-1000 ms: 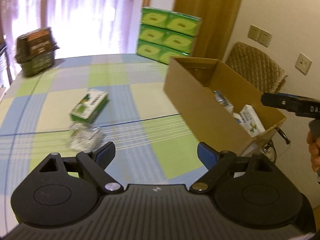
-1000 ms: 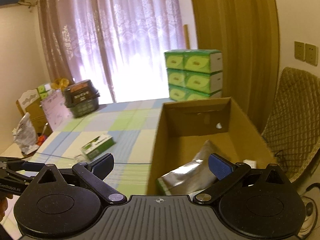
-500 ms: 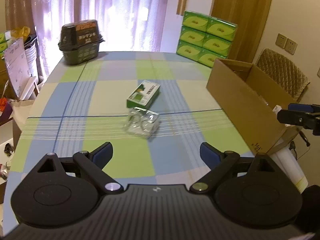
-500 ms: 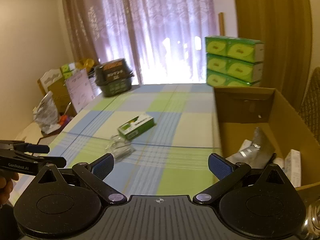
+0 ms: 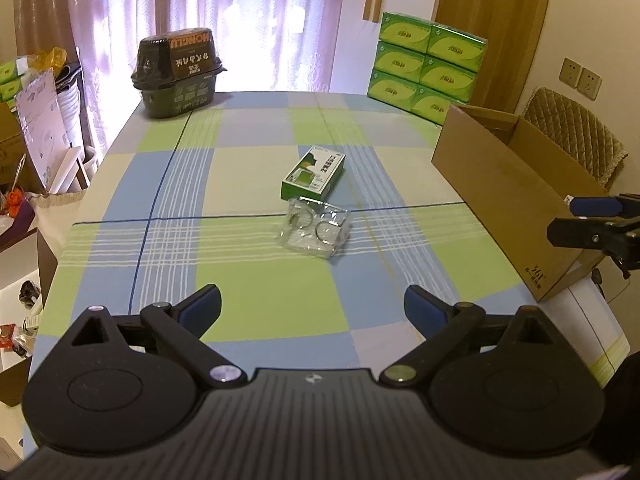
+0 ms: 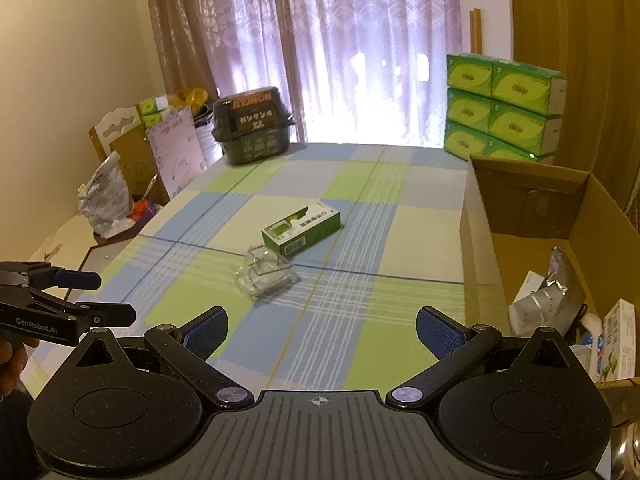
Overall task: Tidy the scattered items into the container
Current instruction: 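Withdraw both tools from the box back toward the table items, then grasp the clear plastic box with the left tool while the right tool grasps the spray box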
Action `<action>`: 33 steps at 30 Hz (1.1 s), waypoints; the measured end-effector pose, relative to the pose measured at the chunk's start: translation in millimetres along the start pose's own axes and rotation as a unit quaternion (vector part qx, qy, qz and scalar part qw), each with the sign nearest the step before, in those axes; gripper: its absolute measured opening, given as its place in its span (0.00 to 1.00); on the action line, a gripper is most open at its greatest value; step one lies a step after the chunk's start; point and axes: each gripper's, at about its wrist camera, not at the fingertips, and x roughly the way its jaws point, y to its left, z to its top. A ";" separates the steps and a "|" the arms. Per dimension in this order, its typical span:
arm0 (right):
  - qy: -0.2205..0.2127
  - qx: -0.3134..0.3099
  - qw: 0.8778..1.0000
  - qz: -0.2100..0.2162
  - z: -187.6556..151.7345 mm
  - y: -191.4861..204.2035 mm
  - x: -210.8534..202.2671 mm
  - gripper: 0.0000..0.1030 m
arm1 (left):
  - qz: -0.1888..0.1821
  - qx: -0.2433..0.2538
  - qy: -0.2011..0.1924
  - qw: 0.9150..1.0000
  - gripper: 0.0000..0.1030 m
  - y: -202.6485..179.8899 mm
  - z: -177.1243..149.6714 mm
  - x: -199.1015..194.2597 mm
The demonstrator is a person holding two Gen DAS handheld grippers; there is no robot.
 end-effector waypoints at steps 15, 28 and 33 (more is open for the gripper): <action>0.028 -0.001 1.000 0.002 -0.7 5.4 22.4 1.00 | -0.005 -0.002 0.020 1.000 0.94 7.1 -5.9 16.7; 0.040 -0.008 0.999 0.001 14.1 2.0 54.8 1.00 | -0.018 0.038 0.040 0.998 0.97 10.5 10.7 62.6; 0.039 -0.009 0.999 0.000 28.5 -4.4 75.1 1.00 | -0.028 0.054 0.046 0.997 0.97 12.6 20.4 92.1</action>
